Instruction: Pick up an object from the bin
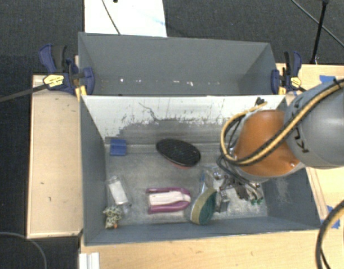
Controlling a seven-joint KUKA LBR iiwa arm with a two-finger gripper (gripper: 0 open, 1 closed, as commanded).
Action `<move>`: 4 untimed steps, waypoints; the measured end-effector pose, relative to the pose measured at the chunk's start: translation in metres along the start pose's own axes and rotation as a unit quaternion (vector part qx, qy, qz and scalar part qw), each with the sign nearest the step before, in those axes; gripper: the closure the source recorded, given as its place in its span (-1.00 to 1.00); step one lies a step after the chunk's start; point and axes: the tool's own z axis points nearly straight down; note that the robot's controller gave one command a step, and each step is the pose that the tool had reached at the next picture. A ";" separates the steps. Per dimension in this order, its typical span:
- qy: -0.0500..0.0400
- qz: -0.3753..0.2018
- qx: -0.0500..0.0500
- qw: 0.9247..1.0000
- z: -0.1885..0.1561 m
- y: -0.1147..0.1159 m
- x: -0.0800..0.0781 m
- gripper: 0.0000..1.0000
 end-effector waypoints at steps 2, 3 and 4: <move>0.019 0.049 -0.002 0.999 -0.046 0.003 -0.004 -1.00; 0.011 0.005 -0.002 1.000 0.005 0.040 0.000 -1.00; 0.006 0.004 -0.002 1.000 0.001 0.040 -0.003 1.00</move>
Offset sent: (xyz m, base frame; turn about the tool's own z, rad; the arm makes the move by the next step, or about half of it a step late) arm 0.0008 0.0040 0.0461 0.1012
